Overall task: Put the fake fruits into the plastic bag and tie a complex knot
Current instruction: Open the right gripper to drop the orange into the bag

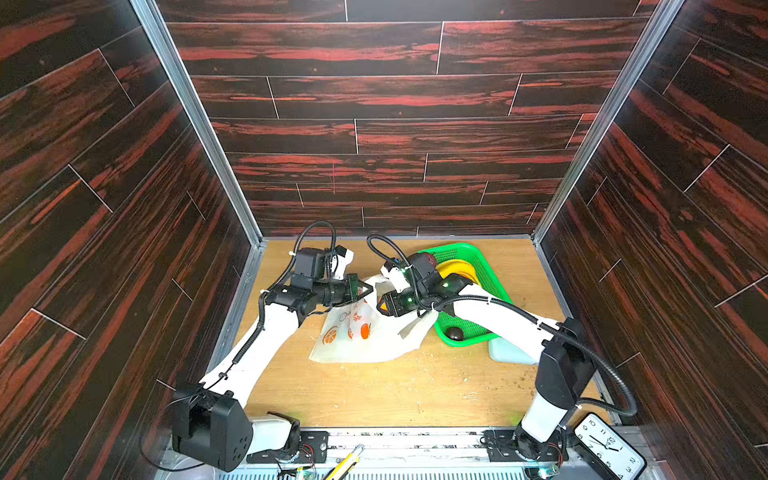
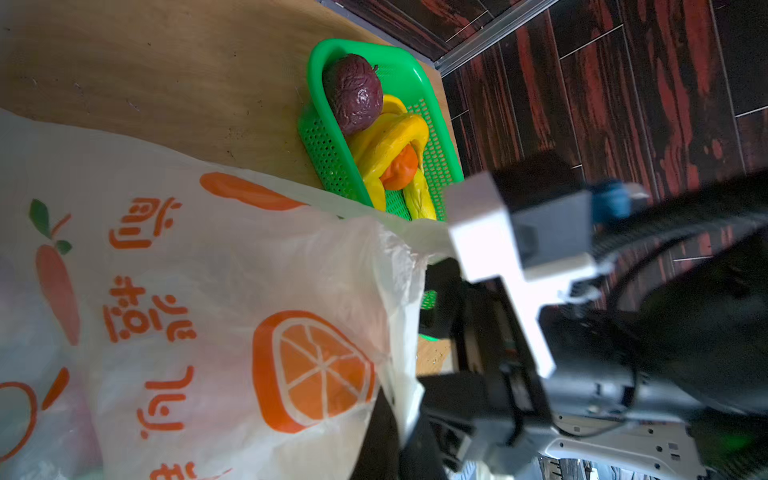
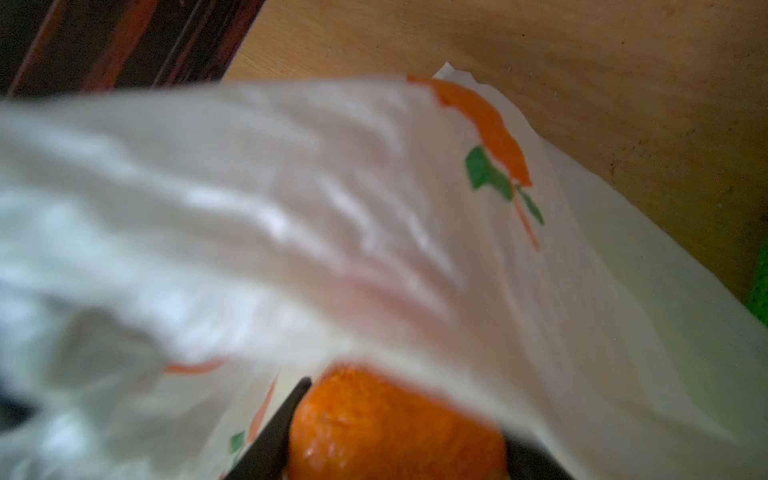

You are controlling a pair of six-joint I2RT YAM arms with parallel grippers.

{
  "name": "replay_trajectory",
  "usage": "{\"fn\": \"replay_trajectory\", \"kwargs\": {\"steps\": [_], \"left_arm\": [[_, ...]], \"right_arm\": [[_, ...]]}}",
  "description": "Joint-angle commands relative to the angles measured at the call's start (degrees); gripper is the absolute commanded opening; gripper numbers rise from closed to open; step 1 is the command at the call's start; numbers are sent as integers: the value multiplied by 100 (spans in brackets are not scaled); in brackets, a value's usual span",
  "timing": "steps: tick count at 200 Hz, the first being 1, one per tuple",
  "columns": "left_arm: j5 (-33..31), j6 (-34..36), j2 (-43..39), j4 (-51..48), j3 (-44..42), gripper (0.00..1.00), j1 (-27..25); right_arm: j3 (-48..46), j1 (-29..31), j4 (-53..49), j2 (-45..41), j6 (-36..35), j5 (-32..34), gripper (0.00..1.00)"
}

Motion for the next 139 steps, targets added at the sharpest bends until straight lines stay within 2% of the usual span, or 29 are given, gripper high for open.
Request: {"fn": "replay_trajectory", "kwargs": {"steps": [1, 68, 102, 139], "left_arm": [[82, 30, -177, -28, -35, 0, 15], [-122, -25, -172, -10, -25, 0, 16], [-318, -23, -160, -70, -53, 0, 20], [-366, -53, -167, -54, -75, 0, 16]], "right_arm": [[199, -21, 335, 271, -154, 57, 45], [334, -38, 780, 577, -174, 11, 47], [352, -62, 905, 674, -78, -119, 52], [342, -90, 940, 677, -18, -162, 64]]}}
